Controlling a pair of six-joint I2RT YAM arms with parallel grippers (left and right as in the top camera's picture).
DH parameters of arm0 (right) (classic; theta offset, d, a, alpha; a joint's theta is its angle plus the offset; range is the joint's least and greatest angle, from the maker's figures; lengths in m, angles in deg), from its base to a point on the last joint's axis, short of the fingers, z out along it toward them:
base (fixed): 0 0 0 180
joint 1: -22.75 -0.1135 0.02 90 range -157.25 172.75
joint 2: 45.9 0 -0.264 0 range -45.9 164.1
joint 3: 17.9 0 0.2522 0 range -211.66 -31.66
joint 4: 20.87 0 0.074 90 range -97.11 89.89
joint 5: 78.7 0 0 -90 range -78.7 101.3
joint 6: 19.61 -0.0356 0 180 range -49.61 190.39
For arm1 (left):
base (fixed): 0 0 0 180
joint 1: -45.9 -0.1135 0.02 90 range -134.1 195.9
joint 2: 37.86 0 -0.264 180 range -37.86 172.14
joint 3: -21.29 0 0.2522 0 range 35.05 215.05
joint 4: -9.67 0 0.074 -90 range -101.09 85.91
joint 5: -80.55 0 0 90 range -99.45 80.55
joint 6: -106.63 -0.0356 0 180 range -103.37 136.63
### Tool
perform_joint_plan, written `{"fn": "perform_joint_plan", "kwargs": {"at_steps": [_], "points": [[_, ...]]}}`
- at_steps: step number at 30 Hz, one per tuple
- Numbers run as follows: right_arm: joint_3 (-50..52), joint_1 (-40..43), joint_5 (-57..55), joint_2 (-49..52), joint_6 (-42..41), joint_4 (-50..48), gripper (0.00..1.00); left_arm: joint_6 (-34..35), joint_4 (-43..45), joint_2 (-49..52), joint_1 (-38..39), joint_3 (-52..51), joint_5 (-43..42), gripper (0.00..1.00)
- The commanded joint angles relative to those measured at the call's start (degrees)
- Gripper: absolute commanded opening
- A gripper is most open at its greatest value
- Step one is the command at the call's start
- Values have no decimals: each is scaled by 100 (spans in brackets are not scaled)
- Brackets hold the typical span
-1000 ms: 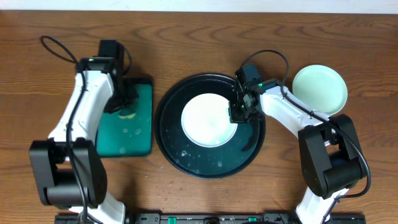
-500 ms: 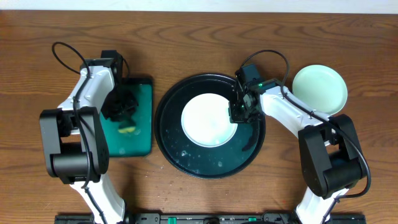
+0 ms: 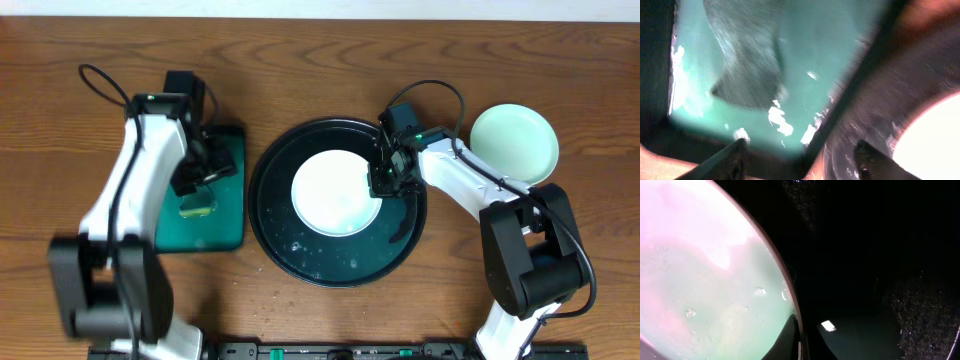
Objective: Clean dirty plates on tray and stack at the side
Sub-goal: 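Return the sponge to the green tray with the left gripper and release, then lift the white plate's rim with the right gripper off the tray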
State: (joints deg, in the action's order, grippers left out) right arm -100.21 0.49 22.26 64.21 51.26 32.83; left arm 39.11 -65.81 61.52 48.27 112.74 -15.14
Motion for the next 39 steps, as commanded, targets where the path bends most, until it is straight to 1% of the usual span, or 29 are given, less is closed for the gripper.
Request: {"fn": "perform_joint_plan", "kwargs": {"at_steps": [1, 5, 9, 12, 14, 17, 18, 19, 20, 22, 25, 28, 32, 36, 39], "points": [[109, 9, -74, 44, -57, 74, 2, -35, -260, -815, 479, -31, -33, 80], [109, 11, 52, -424, -83, 136, 2, -35, -533, -1281, 909, -31, -33, 80], [109, 50, 50, -1082, -518, 439, 2, -37, -708, -1523, 1235, -31, -35, 81], [109, 142, 74, -1497, -887, 824, 2, -35, -793, -1604, 1351, -31, -39, 81], [109, 243, 302, -1773, -892, 1108, 2, -35, -859, -1635, 1370, -31, -116, 81], [111, 348, 260, -1930, -887, 1375, 1, -37, -911, -1633, 1370, -31, -118, 81], [114, 389, 221, -1934, -857, 1412, 11, -37, -914, -1633, 1370, -31, -118, 81], [118, 422, 247, -1904, -684, 1370, 43, -37, -909, -1633, 1373, -31, -118, 81], [120, 431, 262, -1858, -413, 1307, 53, -37, -896, -1633, 1370, -31, -116, 81], [120, 433, 262, -1731, 2, 1174, 60, -37, -850, -1633, 1370, -33, -116, 81], [120, 422, 260, -1438, 291, 824, 66, -37, -828, -1633, 1373, -31, -118, 81], [120, 417, 286, -1036, 553, 297, 61, -35, -833, -1633, 1373, -33, -118, 81], [120, 417, 317, -428, 553, -337, 54, -35, -861, -1633, 1373, -33, -118, 81], [120, 417, 629, 120, 621, -855, 51, -35, -901, -1633, 1373, -33, -120, 81], [120, 417, 925, 350, 658, -1121, 49, -35, -898, -1633, 1373, -33, -120, 81]]}}
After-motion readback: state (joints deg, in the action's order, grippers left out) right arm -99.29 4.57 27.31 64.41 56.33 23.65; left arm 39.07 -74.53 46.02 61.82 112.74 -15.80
